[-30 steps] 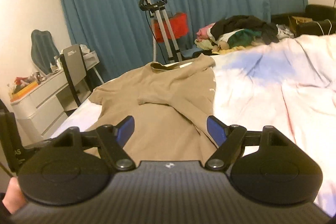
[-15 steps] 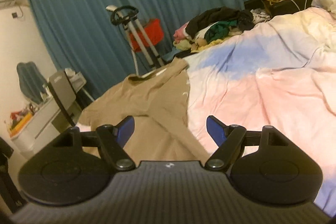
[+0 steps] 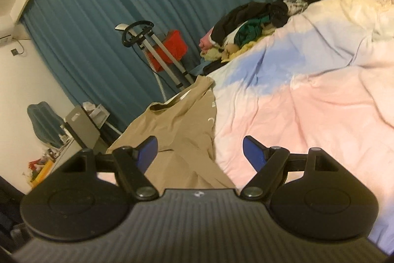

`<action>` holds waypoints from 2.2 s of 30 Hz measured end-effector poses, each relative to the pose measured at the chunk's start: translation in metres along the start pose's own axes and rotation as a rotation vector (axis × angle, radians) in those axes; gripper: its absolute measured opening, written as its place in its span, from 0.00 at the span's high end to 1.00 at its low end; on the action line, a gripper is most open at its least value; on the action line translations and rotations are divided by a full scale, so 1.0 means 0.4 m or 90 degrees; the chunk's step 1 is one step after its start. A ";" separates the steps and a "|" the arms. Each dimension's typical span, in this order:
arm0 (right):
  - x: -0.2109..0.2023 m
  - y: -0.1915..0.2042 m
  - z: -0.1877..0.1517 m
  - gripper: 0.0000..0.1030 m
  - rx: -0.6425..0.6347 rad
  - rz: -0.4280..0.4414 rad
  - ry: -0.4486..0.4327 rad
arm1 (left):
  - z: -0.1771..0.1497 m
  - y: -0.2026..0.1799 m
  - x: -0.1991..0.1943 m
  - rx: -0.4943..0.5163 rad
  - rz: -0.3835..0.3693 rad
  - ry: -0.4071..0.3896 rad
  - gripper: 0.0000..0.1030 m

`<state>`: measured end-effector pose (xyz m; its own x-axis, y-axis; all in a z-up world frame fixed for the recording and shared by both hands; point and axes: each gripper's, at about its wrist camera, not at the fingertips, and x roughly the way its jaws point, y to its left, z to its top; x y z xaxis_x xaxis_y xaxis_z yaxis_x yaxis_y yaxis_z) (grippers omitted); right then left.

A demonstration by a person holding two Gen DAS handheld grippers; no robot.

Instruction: Fold clothes

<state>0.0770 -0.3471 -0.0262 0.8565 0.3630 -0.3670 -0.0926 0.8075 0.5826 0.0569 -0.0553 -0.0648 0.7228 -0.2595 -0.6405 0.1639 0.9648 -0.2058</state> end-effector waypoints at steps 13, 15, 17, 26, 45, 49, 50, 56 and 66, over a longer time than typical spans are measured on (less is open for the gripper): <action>-0.046 -0.122 0.049 0.23 0.113 -0.023 -0.048 | -0.030 -0.136 0.101 -0.014 -0.099 0.072 0.25; -0.054 -0.143 0.053 0.23 0.135 -0.036 -0.058 | -0.032 -0.158 0.114 -0.013 -0.121 0.081 0.29; -0.059 -0.157 0.052 0.23 0.150 -0.047 -0.067 | -0.035 -0.181 0.128 -0.010 -0.143 0.091 0.29; -0.042 -0.160 0.044 0.23 0.130 -0.065 -0.057 | -0.085 -0.286 0.238 0.067 -0.129 0.173 0.35; -0.041 -0.087 0.035 0.23 0.057 -0.005 -0.092 | 0.020 -0.028 -0.049 -0.035 -0.195 0.095 0.95; -0.026 -0.064 0.027 0.23 0.039 0.001 -0.076 | 0.027 0.088 -0.133 -0.100 -0.205 0.083 0.96; -0.022 -0.058 0.024 0.23 0.034 0.000 -0.070 | 0.021 0.119 -0.144 -0.121 -0.205 0.085 0.96; -0.001 -0.015 0.000 0.23 -0.010 -0.010 -0.038 | -0.045 0.242 -0.149 -0.179 -0.136 0.128 0.96; 0.041 0.070 -0.069 0.23 -0.086 -0.016 0.027 | -0.060 0.324 -0.089 -0.217 -0.114 0.201 0.86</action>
<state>0.0745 -0.3056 -0.0359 0.8378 0.3582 -0.4120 -0.1408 0.8710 0.4707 0.0362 0.0779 -0.0864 0.4560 -0.4707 -0.7554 -0.0002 0.8487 -0.5289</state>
